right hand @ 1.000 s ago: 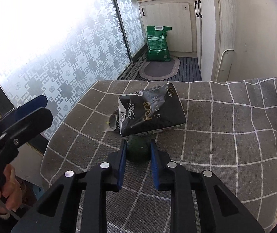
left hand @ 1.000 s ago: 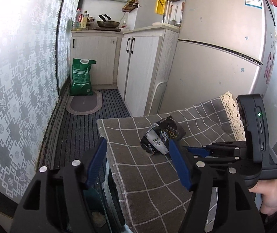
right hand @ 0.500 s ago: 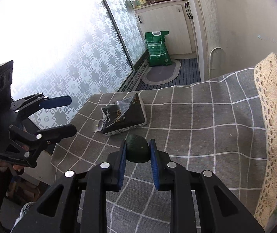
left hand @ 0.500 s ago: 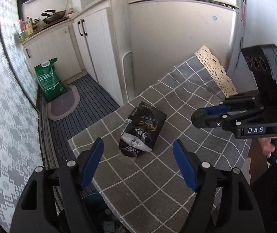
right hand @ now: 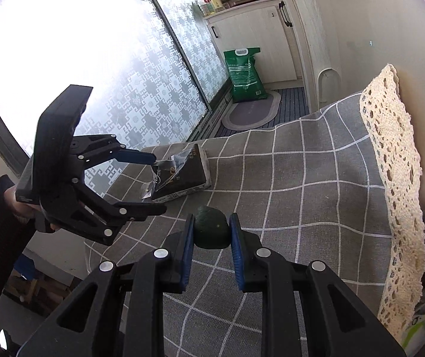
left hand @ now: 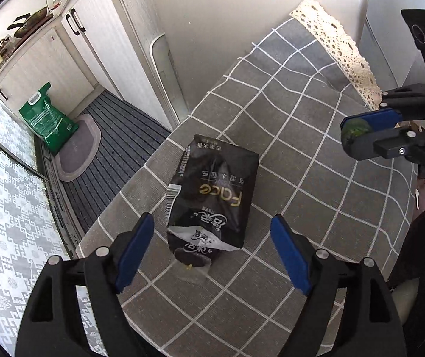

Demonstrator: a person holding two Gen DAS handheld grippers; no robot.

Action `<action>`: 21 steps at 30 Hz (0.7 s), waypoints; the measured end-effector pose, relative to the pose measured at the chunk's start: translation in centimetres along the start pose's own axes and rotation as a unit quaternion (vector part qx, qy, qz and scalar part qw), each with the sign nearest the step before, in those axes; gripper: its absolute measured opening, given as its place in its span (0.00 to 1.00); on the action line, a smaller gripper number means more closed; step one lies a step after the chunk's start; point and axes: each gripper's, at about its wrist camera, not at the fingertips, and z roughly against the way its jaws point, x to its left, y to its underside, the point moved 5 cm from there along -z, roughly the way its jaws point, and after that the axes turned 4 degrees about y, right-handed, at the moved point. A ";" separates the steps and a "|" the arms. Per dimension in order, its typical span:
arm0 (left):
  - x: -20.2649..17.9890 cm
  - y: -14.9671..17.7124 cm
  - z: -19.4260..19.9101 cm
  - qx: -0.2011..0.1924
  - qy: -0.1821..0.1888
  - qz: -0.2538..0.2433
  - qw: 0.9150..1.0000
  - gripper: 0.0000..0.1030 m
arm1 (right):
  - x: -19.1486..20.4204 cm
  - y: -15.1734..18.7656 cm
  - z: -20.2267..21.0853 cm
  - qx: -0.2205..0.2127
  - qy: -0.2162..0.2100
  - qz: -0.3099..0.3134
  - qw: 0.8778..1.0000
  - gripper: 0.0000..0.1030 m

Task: Collect trash
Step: 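Grasp the black snack bag with the left tool while the right tool grasps the green fruit, then carry the snack bag and green fruit over the teal bin and release both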

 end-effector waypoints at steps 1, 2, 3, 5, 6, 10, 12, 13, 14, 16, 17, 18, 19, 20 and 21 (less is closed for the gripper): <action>0.1 0.0 -0.3 0.003 0.002 -0.001 1.000 0.79 | -0.1 -0.2 0.0 -0.001 0.000 -0.001 1.000 0.22; 0.2 -0.1 -0.6 0.004 0.002 0.000 1.000 0.77 | -0.3 -0.2 0.0 -0.001 0.000 -0.002 1.000 0.22; 0.3 -0.2 -0.8 0.003 0.002 0.003 1.000 0.77 | -0.4 -0.2 0.1 -0.002 0.000 -0.003 1.000 0.22; 0.6 -0.2 -1.3 0.005 0.000 0.008 1.000 0.77 | -0.6 -0.1 0.3 -0.001 -0.002 -0.004 1.000 0.22; 0.7 -0.2 -1.5 0.004 0.002 0.009 1.000 0.77 | -0.6 0.0 0.3 -0.001 -0.002 -0.002 1.000 0.22; 1.0 -0.2 -1.2 -0.003 0.016 0.027 1.000 0.55 | -0.4 0.1 0.5 0.001 -0.007 0.003 1.000 0.22; 0.7 0.0 -1.1 0.000 0.019 0.025 1.000 0.51 | -0.4 0.1 0.6 0.001 -0.007 0.003 1.000 0.22; 0.4 0.0 -0.9 0.000 0.022 0.026 0.999 0.51 | -0.4 0.1 0.6 0.001 -0.006 0.003 1.000 0.22; 0.1 0.1 -0.7 -0.003 0.024 0.028 0.999 0.50 | -0.3 0.1 0.6 0.002 -0.006 0.004 1.000 0.22; -0.3 0.4 -0.1 -0.012 0.022 0.037 0.999 0.50 | -0.3 0.1 0.8 0.001 -0.003 0.008 1.000 0.22; -0.6 0.6 0.3 -0.015 0.023 0.042 0.999 0.50 | -0.2 0.1 0.8 0.001 -0.003 0.010 1.000 0.22; -0.9 0.7 0.7 -0.019 0.023 0.046 0.999 0.50 | -0.1 0.1 0.9 0.001 -0.003 0.010 1.000 0.22; -1.2 0.9 1.1 -0.021 0.020 0.050 0.998 0.50 | -0.1 0.1 0.9 0.002 -0.003 0.011 1.000 0.22; -1.5 1.0 1.4 -0.022 0.016 0.051 0.998 0.50 | 0.1 0.1 0.9 0.003 -0.004 0.014 1.000 0.22; -1.9 1.3 1.8 -0.023 0.012 0.054 0.998 0.50 | 0.3 0.1 0.9 0.004 -0.004 0.017 1.000 0.22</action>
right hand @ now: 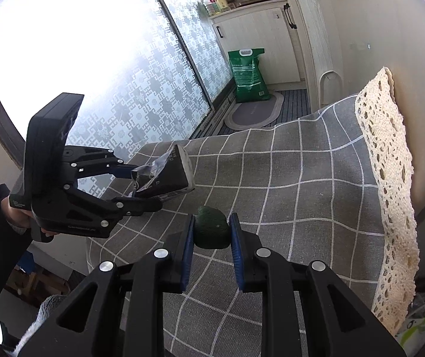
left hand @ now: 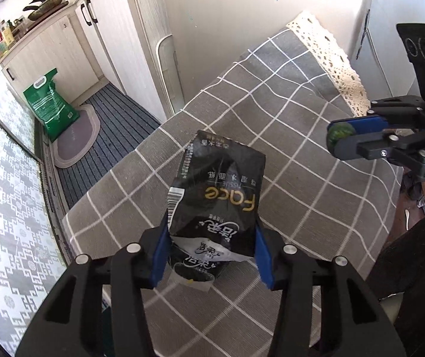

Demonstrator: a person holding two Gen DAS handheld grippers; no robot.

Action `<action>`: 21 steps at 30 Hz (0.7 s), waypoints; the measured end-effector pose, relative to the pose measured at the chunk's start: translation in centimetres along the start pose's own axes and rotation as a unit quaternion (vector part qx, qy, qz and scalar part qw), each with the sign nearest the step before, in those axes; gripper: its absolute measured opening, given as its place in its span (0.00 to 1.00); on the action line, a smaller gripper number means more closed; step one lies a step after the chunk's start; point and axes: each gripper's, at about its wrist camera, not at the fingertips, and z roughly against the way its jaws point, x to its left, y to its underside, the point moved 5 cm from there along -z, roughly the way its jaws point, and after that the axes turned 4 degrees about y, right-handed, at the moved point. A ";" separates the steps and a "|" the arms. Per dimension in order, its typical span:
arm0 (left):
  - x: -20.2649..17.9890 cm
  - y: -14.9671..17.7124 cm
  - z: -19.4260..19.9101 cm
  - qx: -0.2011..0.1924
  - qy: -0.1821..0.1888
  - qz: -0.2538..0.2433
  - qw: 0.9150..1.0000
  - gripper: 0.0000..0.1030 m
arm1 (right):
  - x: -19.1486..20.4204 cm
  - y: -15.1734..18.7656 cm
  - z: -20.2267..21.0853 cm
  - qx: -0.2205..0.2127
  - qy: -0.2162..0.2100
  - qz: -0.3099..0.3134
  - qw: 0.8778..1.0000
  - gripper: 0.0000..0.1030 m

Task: Collect trash
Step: 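Carry the snack bag and green fruit over the teal bin and release both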

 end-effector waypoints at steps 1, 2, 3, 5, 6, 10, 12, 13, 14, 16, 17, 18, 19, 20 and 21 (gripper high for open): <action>-0.3 0.3 0.4 -0.002 -0.002 0.004 1.000 0.50 | 0.3 0.0 0.1 0.000 -0.002 0.004 1.000 0.22; -0.6 0.5 0.8 -0.004 -0.003 0.009 1.000 0.50 | 0.5 0.1 0.3 0.002 -0.002 0.010 1.000 0.22; -1.0 0.7 1.2 -0.006 -0.008 0.012 1.000 0.50 | 0.7 0.2 0.4 0.004 -0.002 0.016 1.000 0.22; -1.7 1.1 2.0 -0.008 -0.016 0.017 1.000 0.51 | 0.9 0.7 0.6 0.010 -0.006 0.025 1.000 0.22; -2.1 1.3 2.4 -0.010 -0.016 0.019 1.000 0.51 | 0.8 0.9 0.7 0.012 -0.007 0.029 0.999 0.22; -3.0 2.1 3.4 -0.022 -0.020 0.043 0.999 0.51 | -0.1 1.3 1.6 0.010 0.010 0.028 1.000 0.22; -3.1 2.5 3.7 -0.031 -0.023 0.063 0.997 0.51 | -0.2 1.1 2.0 0.004 0.013 0.024 1.000 0.22; -3.2 2.9 3.8 -0.038 -0.020 0.072 0.997 0.51 | -0.1 1.0 2.0 0.003 0.015 0.026 1.000 0.22; -3.0 3.3 3.7 -0.043 -0.019 0.083 0.995 0.51 | 0.2 1.0 2.0 0.003 0.019 0.031 0.999 0.22; -2.3 4.3 3.3 -0.050 -0.015 0.106 0.993 0.51 | 0.8 1.1 1.5 0.007 0.028 0.046 0.999 0.22; -2.1 4.9 3.2 -0.053 -0.017 0.115 0.992 0.51 | 1.0 1.2 1.2 0.010 0.030 0.050 0.998 0.22; -1.6 5.3 3.1 -0.058 -0.016 0.124 0.990 0.51 | 1.1 1.3 0.9 0.014 0.032 0.052 0.998 0.22; -1.3 5.6 3.1 -0.063 -0.014 0.136 0.989 0.51 | 1.3 1.6 0.7 0.017 0.033 0.057 0.998 0.22; -0.9 5.9 3.2 -0.069 -0.013 0.147 0.987 0.51 | 1.5 1.6 0.5 0.019 0.033 0.061 0.997 0.22; -0.4 6.2 3.3 -0.076 -0.011 0.156 0.985 0.50 | 1.7 1.6 0.3 0.019 0.031 0.062 0.997 0.22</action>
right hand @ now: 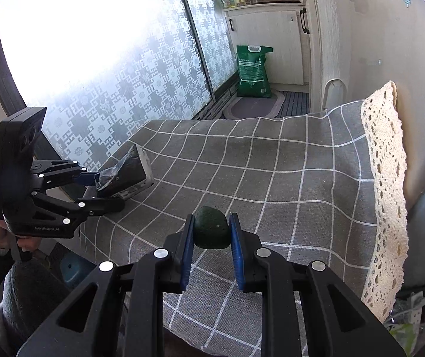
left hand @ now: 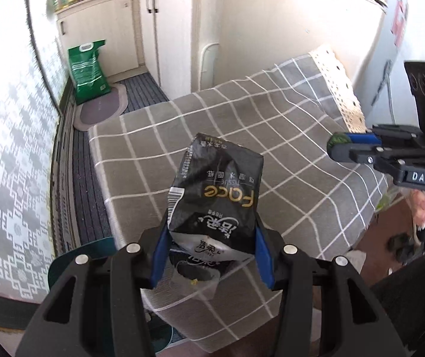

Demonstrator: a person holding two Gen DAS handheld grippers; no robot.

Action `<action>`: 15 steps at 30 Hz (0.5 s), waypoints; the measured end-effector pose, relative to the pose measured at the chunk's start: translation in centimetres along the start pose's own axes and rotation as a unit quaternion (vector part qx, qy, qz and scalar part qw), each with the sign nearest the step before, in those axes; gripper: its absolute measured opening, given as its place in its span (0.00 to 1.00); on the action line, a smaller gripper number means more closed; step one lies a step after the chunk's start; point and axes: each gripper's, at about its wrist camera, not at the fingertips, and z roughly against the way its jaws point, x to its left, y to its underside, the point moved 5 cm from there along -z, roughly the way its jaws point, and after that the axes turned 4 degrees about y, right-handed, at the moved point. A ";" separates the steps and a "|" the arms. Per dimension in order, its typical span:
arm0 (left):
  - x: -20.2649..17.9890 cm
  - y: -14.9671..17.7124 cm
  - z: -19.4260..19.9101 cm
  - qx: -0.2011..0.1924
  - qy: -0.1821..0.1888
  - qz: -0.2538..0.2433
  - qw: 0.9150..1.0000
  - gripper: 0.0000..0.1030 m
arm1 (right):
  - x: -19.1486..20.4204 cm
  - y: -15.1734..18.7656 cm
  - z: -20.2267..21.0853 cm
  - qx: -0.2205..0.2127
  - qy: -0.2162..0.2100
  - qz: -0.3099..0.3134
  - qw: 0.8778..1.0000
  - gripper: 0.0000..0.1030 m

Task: Collect trash
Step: 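Carry the snack bag and green fruit over the teal bin and release both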

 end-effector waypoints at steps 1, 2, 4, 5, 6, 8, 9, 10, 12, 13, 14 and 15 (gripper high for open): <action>0.4 0.1 0.3 -0.007 0.003 0.009 1.000 0.50 | 0.3 -0.1 -0.1 0.000 -0.003 0.003 1.000 0.22; 0.8 0.2 0.6 -0.014 0.006 0.018 1.000 0.50 | 0.7 -0.1 -0.2 0.001 -0.005 0.007 1.000 0.22; 1.6 0.4 1.5 -0.029 0.008 0.034 0.999 0.50 | 1.7 -0.3 -0.5 0.002 -0.006 0.018 1.000 0.22; 1.8 0.5 2.0 -0.037 0.006 0.039 0.999 0.50 | 2.2 -0.4 -0.7 0.002 -0.008 0.022 1.000 0.22; 2.1 0.5 2.7 -0.046 0.007 0.044 0.998 0.50 | 2.8 -0.6 -0.8 0.000 -0.013 0.025 1.000 0.22; 2.6 0.7 3.8 -0.061 0.000 0.054 0.997 0.50 | 3.9 -1.2 -1.0 -0.004 -0.017 0.031 0.999 0.22; 3.1 0.9 4.3 -0.066 -0.004 0.060 0.996 0.50 | 4.6 -1.4 -1.1 -0.005 -0.019 0.035 0.999 0.22; 3.6 1.2 4.8 -0.070 -0.005 0.068 0.995 0.50 | 5.3 -1.7 -1.3 -0.006 -0.021 0.041 0.999 0.22; 4.8 1.8 5.6 -0.075 -0.015 0.081 0.994 0.50 | 6.6 -2.1 -1.6 -0.007 -0.025 0.051 0.998 0.22; 5.3 2.3 5.9 -0.077 -0.021 0.085 0.993 0.50 | 7.4 -2.4 -1.8 -0.007 -0.028 0.055 0.998 0.22; 5.9 2.8 6.2 -0.078 -0.025 0.088 0.993 0.50 | 8.1 -2.6 -2.1 -0.007 -0.031 0.059 0.998 0.22; 6.5 3.4 6.4 -0.078 -0.030 0.092 0.992 0.50 | 8.9 -2.9 -2.4 -0.007 -0.034 0.064 0.997 0.22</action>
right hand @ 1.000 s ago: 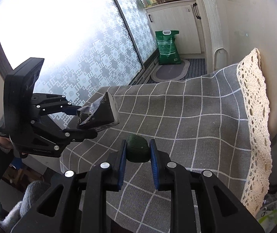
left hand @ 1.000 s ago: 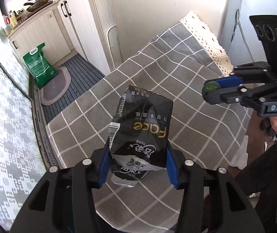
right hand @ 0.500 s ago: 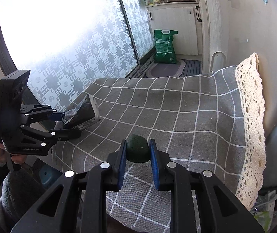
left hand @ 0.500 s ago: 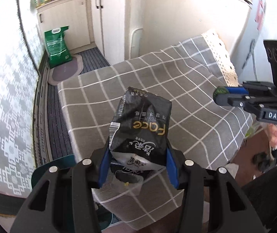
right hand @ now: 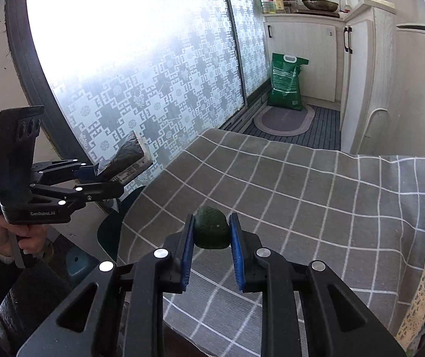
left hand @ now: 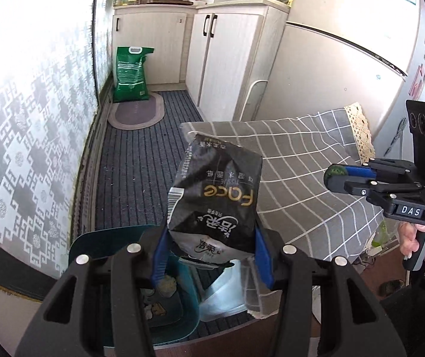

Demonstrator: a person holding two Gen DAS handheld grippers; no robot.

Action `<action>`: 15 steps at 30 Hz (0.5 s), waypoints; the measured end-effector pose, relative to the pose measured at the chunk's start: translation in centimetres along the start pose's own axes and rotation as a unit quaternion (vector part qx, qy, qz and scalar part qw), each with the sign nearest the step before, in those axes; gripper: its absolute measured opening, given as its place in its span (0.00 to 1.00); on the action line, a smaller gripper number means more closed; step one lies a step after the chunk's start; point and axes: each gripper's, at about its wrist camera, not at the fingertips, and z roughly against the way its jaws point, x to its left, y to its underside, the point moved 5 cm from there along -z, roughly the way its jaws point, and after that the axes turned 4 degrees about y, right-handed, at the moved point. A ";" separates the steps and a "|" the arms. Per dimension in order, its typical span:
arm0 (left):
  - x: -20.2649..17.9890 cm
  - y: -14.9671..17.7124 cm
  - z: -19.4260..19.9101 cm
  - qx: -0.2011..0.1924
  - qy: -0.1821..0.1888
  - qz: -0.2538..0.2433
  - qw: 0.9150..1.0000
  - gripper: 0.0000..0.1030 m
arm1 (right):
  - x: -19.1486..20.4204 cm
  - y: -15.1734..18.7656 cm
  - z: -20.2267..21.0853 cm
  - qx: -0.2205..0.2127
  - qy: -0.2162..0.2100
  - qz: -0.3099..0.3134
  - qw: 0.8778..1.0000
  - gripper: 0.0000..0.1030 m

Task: Collect trash
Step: 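Carry the snack bag and green fruit over the teal bin and release both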

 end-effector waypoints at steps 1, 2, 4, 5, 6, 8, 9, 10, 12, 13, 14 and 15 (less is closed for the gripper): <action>0.9 0.4 0.4 -0.001 -0.005 0.004 1.000 0.50 | 0.6 -0.3 -0.3 0.000 -0.002 0.004 1.000 0.22; 1.6 0.9 0.6 -0.003 -0.018 0.006 1.000 0.50 | 1.4 -0.6 -0.7 0.001 -0.006 0.008 1.000 0.22; 3.1 2.1 1.1 -0.002 -0.033 0.012 0.999 0.50 | 3.2 -1.1 -1.4 0.003 -0.014 0.021 1.000 0.22; 4.0 2.8 1.2 0.000 -0.034 0.021 0.999 0.50 | 4.1 -1.3 -1.8 0.003 -0.016 0.028 0.999 0.22; 4.7 3.6 1.2 0.003 -0.039 0.028 0.999 0.50 | 4.7 -1.6 -2.1 0.003 -0.019 0.032 0.999 0.22; 6.2 5.0 1.2 0.011 -0.043 0.036 0.998 0.50 | 6.1 -2.1 -2.8 0.001 -0.022 0.036 0.999 0.22; 6.7 5.6 1.0 0.015 -0.046 0.040 0.998 0.50 | 6.8 -2.4 -3.2 0.002 -0.023 0.039 0.999 0.22; 7.2 6.1 0.8 0.021 -0.049 0.043 0.998 0.50 | 7.5 -2.5 -3.5 0.003 -0.026 0.043 0.999 0.22; 8.4 6.9 0.7 0.026 -0.056 0.048 0.997 0.50 | 9.1 -2.9 -4.1 0.005 -0.030 0.055 0.998 0.22; 8.9 7.2 0.6 0.027 -0.058 0.052 0.997 0.50 | 9.7 -3.0 -4.4 0.006 -0.032 0.058 0.998 0.22; 9.4 7.6 0.6 0.029 -0.059 0.057 0.996 0.50 | 10.2 -3.1 -4.7 0.008 -0.033 0.062 0.998 0.22; 9.9 8.1 0.5 0.032 -0.060 0.061 0.996 0.50 | 10.9 -3.2 -5.1 0.010 -0.035 0.066 0.997 0.22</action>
